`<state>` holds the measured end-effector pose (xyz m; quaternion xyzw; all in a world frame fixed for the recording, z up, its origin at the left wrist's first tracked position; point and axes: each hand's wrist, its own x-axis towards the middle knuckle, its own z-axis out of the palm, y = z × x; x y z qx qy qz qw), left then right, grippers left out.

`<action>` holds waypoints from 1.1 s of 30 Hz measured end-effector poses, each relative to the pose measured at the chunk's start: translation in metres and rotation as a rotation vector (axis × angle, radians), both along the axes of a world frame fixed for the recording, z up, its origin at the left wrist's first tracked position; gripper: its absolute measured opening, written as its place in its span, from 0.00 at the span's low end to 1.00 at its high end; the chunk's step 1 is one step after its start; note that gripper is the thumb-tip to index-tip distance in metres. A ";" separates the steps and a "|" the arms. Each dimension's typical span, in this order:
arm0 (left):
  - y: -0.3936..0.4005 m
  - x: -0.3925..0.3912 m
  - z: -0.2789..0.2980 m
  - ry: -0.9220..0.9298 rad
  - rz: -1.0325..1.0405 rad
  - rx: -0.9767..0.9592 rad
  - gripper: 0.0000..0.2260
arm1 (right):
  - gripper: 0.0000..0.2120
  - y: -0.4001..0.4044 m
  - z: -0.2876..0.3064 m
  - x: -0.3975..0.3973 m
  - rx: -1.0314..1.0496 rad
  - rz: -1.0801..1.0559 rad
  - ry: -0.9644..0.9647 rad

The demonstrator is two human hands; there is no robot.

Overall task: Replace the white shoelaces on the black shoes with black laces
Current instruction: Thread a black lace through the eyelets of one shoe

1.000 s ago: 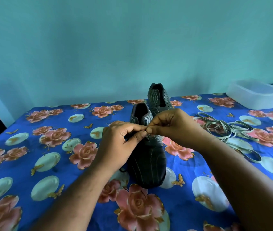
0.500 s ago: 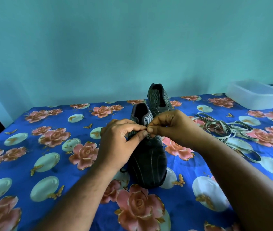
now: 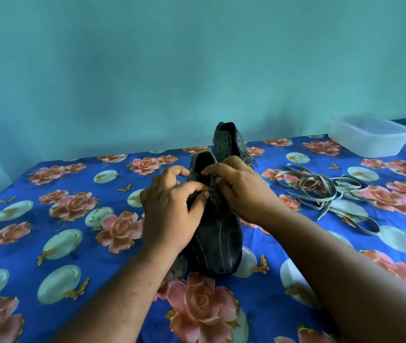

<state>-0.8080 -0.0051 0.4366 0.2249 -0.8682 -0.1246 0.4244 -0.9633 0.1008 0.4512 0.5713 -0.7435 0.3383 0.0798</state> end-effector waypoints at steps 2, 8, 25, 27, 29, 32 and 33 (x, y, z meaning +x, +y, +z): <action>0.002 0.000 0.002 -0.004 0.057 -0.059 0.04 | 0.15 0.002 0.000 -0.005 -0.044 0.040 -0.076; 0.007 0.002 0.008 -0.070 0.162 -0.121 0.02 | 0.13 0.009 0.005 -0.014 -0.064 0.086 -0.199; -0.005 -0.005 -0.001 -0.137 -0.045 0.044 0.09 | 0.14 0.013 0.007 -0.020 -0.089 0.185 -0.426; -0.004 -0.005 -0.002 -0.109 -0.050 0.083 0.10 | 0.11 0.017 0.010 -0.025 -0.037 0.187 -0.463; -0.003 -0.006 -0.004 -0.076 -0.053 0.135 0.08 | 0.09 0.022 0.012 -0.028 0.019 0.211 -0.431; -0.003 -0.006 -0.006 -0.073 -0.062 0.203 0.02 | 0.09 0.023 0.010 -0.026 -0.006 0.232 -0.284; -0.003 -0.006 -0.006 -0.077 -0.065 0.214 0.03 | 0.09 0.022 0.009 -0.024 -0.031 0.231 -0.269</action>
